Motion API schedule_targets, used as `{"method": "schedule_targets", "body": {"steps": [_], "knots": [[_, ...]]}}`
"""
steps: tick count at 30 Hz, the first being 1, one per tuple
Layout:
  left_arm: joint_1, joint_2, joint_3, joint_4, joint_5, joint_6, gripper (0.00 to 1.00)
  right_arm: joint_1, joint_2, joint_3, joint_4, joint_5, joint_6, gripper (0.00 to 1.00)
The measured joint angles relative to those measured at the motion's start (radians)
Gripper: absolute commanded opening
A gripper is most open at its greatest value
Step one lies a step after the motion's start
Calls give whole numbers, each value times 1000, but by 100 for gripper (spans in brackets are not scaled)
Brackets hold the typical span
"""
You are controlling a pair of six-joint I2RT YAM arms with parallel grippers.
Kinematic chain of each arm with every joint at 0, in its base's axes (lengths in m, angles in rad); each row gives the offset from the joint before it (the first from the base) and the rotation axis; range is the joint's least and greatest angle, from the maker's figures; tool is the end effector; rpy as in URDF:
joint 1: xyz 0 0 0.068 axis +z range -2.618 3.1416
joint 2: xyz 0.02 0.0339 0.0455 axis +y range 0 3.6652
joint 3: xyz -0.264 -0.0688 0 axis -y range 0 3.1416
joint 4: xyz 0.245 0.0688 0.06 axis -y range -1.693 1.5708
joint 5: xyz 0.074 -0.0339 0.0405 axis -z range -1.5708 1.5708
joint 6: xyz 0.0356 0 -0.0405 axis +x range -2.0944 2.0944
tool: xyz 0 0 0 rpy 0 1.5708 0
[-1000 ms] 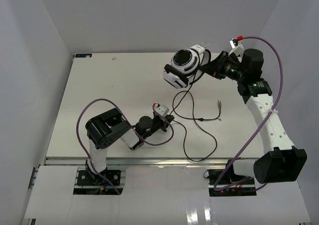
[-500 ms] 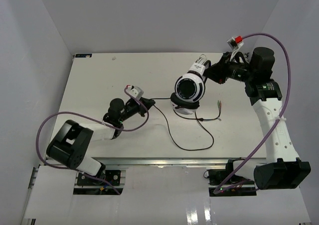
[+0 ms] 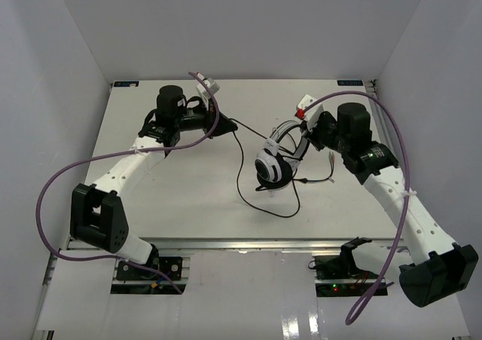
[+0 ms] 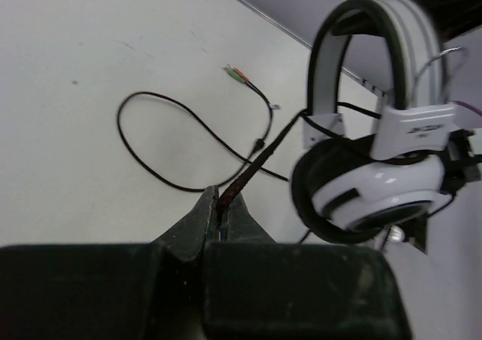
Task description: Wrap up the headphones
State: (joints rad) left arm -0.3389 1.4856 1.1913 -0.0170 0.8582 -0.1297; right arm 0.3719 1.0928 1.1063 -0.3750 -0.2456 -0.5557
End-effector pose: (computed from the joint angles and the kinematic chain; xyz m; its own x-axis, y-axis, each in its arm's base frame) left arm 0.3136 -0.1391 0.3331 -0.4024 0.0522 -0.9140 0.8518 0.3872 -0.3529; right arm 0.2244 0.0968 0.3728 0.0178 -0.5423 -0.8400 -0.6533 0.6297 -0.4204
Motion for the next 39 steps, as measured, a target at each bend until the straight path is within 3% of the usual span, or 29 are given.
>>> {"method": "schedule_targets", "body": {"steps": [6, 11, 15, 20, 21, 25, 27, 30, 39], "knots": [[-13, 16, 9, -122, 193, -150, 0, 115, 49, -64, 201, 351, -67, 8], [-58, 16, 7, -83, 253, -305, 0, 186, 157, -88, 417, 543, -97, 8], [-84, 16, -10, 94, 228, -524, 0, 253, 222, -95, 542, 662, -60, 8], [-176, 18, -40, 267, 71, -733, 5, 272, 352, 50, 504, 772, 190, 8], [-205, 20, -43, 282, 32, -743, 10, 268, 370, 90, 471, 775, 240, 8], [-299, 21, -71, 308, -137, -725, 48, 248, 405, 244, 301, 749, 392, 8], [-338, 8, -98, 313, -207, -683, 76, 232, 409, 295, 222, 718, 456, 8], [-410, -23, -143, 316, -288, -610, 95, 201, 413, 329, 177, 682, 552, 8], [-642, -85, -262, 342, -567, -242, 98, 65, 412, 363, -2, 468, 711, 8]]}}
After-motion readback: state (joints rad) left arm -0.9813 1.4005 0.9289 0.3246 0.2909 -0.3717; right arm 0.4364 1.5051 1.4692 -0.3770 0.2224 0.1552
